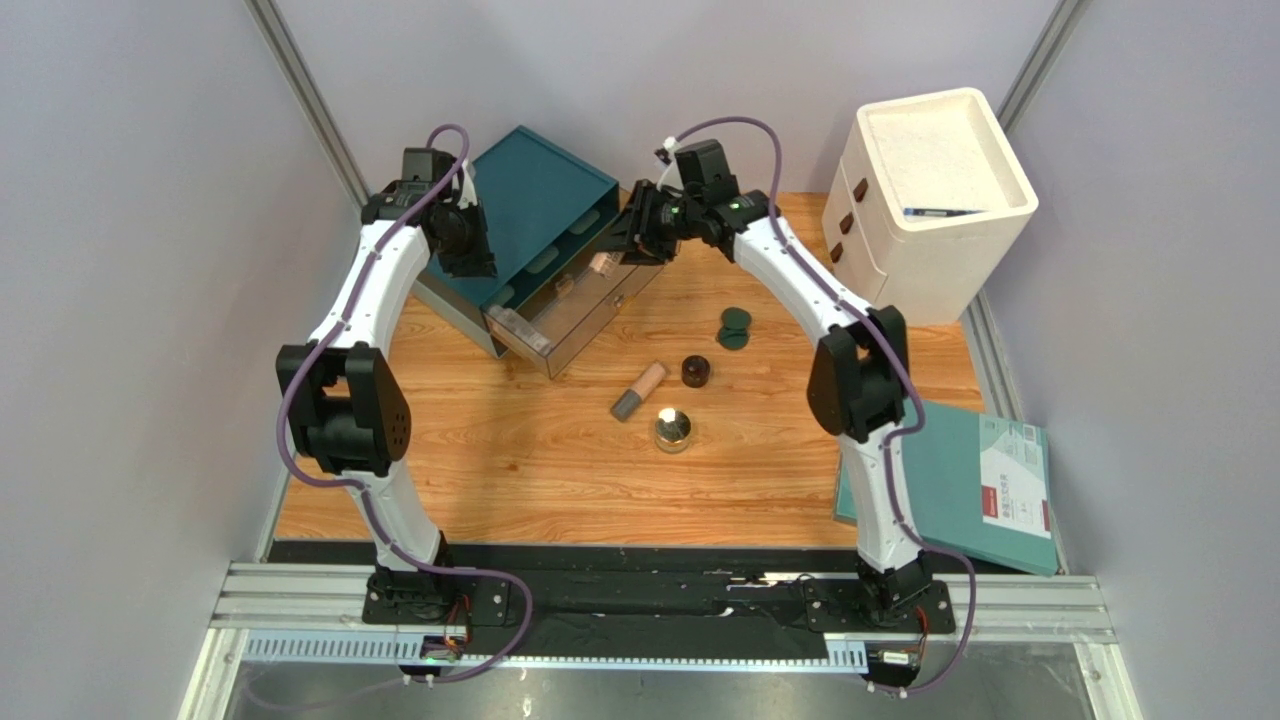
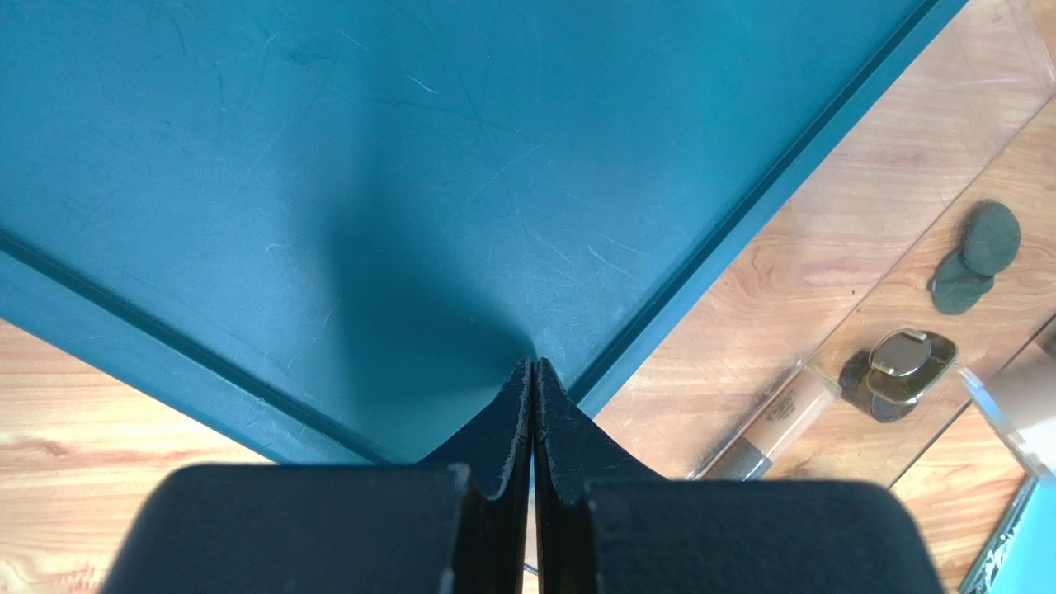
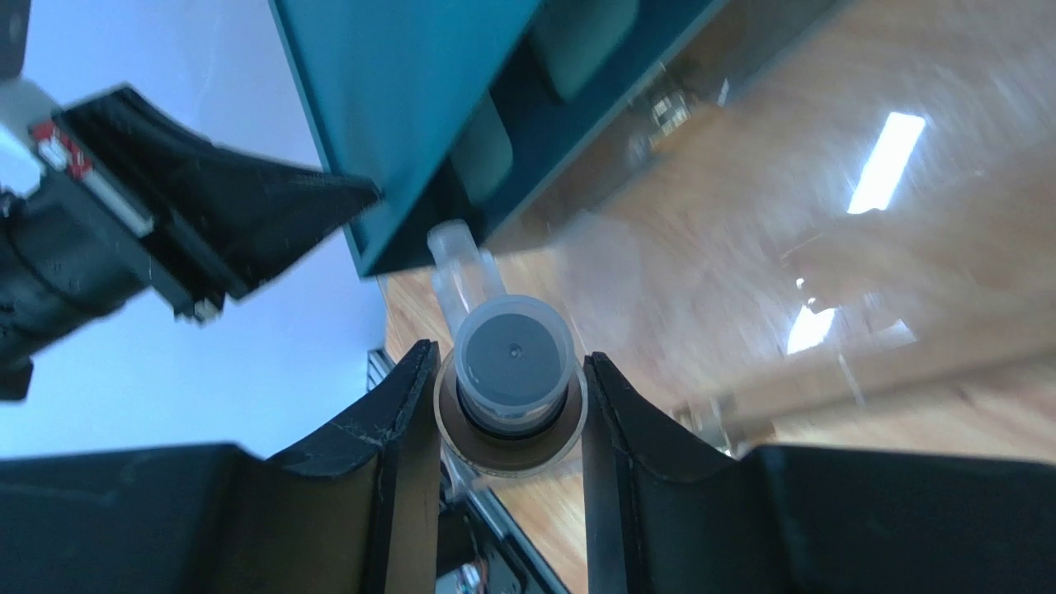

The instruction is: Organize the makeup

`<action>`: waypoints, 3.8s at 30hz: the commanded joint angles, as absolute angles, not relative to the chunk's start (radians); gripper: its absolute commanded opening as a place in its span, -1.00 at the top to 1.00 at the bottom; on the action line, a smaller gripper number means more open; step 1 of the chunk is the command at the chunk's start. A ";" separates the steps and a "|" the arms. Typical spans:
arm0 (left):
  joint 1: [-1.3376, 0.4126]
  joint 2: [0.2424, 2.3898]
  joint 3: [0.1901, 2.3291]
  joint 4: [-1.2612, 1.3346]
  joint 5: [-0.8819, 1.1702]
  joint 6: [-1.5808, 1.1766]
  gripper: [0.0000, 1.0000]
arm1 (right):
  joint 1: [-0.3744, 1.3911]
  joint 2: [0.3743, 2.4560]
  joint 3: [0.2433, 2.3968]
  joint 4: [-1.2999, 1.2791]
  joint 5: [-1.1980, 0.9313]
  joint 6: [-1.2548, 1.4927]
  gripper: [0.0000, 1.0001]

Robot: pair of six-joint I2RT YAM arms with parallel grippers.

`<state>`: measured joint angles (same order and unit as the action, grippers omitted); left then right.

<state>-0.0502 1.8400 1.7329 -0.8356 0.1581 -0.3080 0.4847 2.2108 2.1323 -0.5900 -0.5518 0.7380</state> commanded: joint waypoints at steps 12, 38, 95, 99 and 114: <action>-0.014 1.885 1.715 -0.983 0.140 -0.302 1.00 | 0.537 2.355 2.278 -0.468 -0.588 0.879 -0.27; -0.008 1.913 1.750 -0.991 0.164 -0.285 1.00 | 0.489 1.832 1.697 -0.791 -0.384 0.798 -0.52; -0.009 1.891 1.701 -0.980 0.167 -0.285 1.00 | 0.523 1.994 1.816 -0.907 -0.251 0.680 1.00; -0.008 1.894 1.697 -0.976 0.176 -0.291 1.00 | 0.522 1.911 1.822 -0.830 -0.265 0.670 1.00; -0.008 1.901 1.707 -0.976 0.181 -0.290 1.00 | 0.525 2.185 2.168 -0.411 -0.430 0.920 1.00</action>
<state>-0.0113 1.8530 1.7473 -0.8623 0.2268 -0.3084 0.5205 2.0499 1.9869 -0.5522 -0.3717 0.8135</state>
